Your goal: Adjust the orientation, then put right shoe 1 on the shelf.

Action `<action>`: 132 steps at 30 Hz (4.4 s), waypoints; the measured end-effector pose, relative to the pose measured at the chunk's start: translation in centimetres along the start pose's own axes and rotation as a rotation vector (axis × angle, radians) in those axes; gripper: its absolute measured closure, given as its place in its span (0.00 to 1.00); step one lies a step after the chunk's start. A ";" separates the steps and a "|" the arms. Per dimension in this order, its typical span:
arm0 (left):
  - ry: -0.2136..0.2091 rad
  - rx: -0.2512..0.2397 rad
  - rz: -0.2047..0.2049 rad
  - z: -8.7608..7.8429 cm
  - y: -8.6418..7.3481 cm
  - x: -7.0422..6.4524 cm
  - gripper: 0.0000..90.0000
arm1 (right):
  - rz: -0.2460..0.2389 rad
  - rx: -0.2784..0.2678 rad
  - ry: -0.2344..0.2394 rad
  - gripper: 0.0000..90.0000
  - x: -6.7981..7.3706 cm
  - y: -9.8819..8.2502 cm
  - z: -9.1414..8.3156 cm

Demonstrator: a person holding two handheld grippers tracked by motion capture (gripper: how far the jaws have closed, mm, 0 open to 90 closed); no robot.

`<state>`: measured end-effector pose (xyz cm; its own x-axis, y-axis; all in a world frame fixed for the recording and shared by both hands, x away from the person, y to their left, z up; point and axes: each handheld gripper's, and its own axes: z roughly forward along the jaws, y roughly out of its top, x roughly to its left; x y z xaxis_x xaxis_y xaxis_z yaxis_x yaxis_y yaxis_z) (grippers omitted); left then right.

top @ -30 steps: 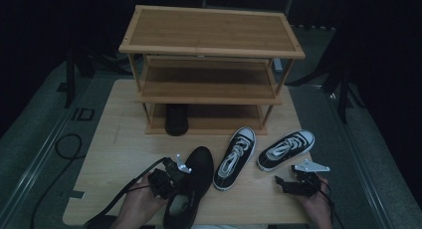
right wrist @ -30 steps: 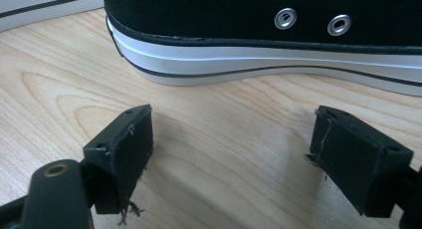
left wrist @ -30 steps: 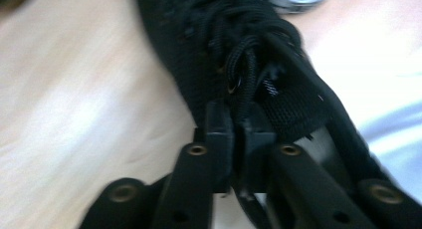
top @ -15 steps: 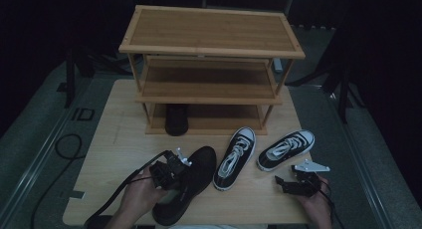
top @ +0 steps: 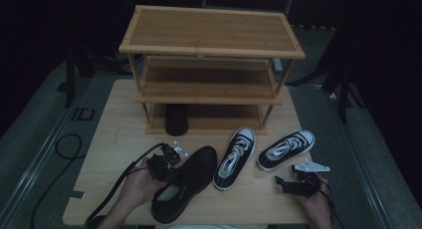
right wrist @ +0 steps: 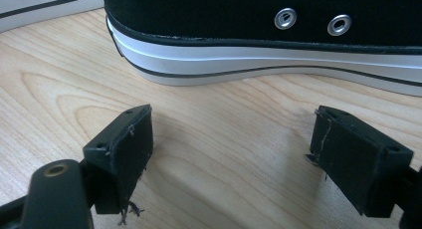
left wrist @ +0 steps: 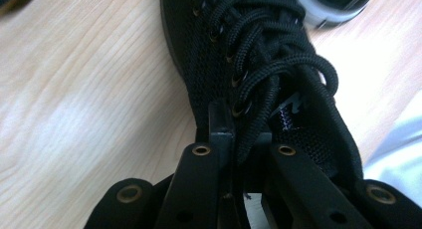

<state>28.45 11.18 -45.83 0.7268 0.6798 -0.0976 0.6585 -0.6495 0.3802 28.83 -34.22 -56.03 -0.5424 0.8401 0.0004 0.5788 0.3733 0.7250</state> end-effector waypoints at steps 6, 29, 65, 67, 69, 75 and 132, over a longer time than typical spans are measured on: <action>-0.031 -0.045 -0.031 -0.3 0.4 1.0 0.97 | 0.000 0.000 0.000 0.19 0.0 0.0 0.0; -0.049 -0.199 -0.239 -0.3 2.4 4.1 0.97 | 0.001 0.000 0.000 0.19 0.0 0.0 0.0; 0.028 -0.306 -0.390 1.1 8.2 7.3 0.97 | -0.001 0.002 0.003 0.19 0.0 0.0 0.0; 0.023 -0.308 -0.402 1.4 8.6 7.5 0.97 | -0.001 0.002 0.002 0.19 0.0 0.0 0.0; 0.028 -0.311 -0.415 1.7 9.0 7.6 0.97 | -0.001 0.002 0.003 0.19 0.0 0.0 0.0; 0.065 -0.326 -0.440 2.7 9.9 7.4 0.97 | 0.000 0.002 0.003 0.19 0.0 0.0 0.0; 0.103 -0.493 -0.235 -1.5 4.4 4.4 0.72 | -0.002 0.002 0.004 0.19 0.0 0.0 0.0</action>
<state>34.29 11.84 -43.16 0.5322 0.8332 -0.1502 0.6133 -0.2571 0.7468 28.88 -34.23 -56.02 -0.5463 0.8376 0.0015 0.5785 0.3761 0.7238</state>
